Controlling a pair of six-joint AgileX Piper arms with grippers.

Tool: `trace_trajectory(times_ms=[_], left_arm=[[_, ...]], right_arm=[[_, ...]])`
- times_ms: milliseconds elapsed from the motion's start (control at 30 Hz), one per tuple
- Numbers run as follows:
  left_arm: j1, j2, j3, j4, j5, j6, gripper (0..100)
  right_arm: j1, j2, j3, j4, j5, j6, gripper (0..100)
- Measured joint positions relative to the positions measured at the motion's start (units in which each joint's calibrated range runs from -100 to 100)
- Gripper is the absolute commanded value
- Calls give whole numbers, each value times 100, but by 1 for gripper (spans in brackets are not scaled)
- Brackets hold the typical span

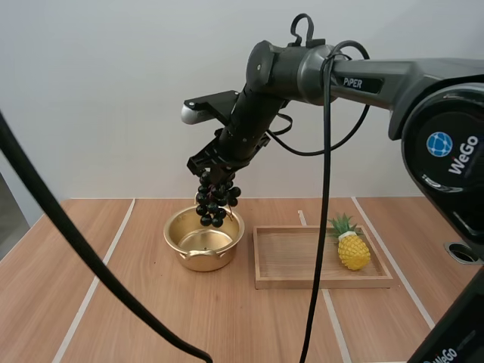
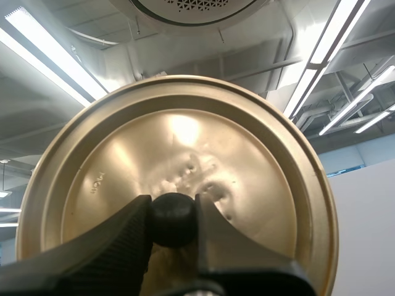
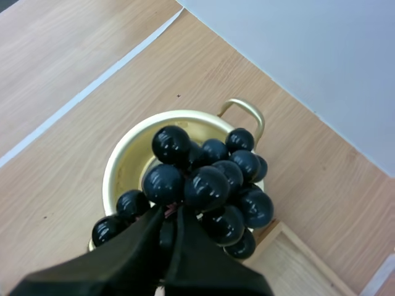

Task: Open the pot, put the grape inside, and close it

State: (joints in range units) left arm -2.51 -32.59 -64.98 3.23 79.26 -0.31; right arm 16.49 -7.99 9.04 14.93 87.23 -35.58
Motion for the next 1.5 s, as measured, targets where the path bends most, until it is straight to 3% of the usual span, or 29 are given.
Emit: trace_trajectory(times_ms=[433, 967, 1500], left_arm=[[0, 0, 0, 0, 0, 0, 0], [0, 0, 0, 0, 573, 0, 0], [0, 0, 0, 0, 605, 100, 0]], right_arm=[[250, 1076, -68, -60, -87, -9, 0], [258, 2306, -79, -161, -755, -9, 0], [264, 2618, -79, -201, -631, -9, 0]])
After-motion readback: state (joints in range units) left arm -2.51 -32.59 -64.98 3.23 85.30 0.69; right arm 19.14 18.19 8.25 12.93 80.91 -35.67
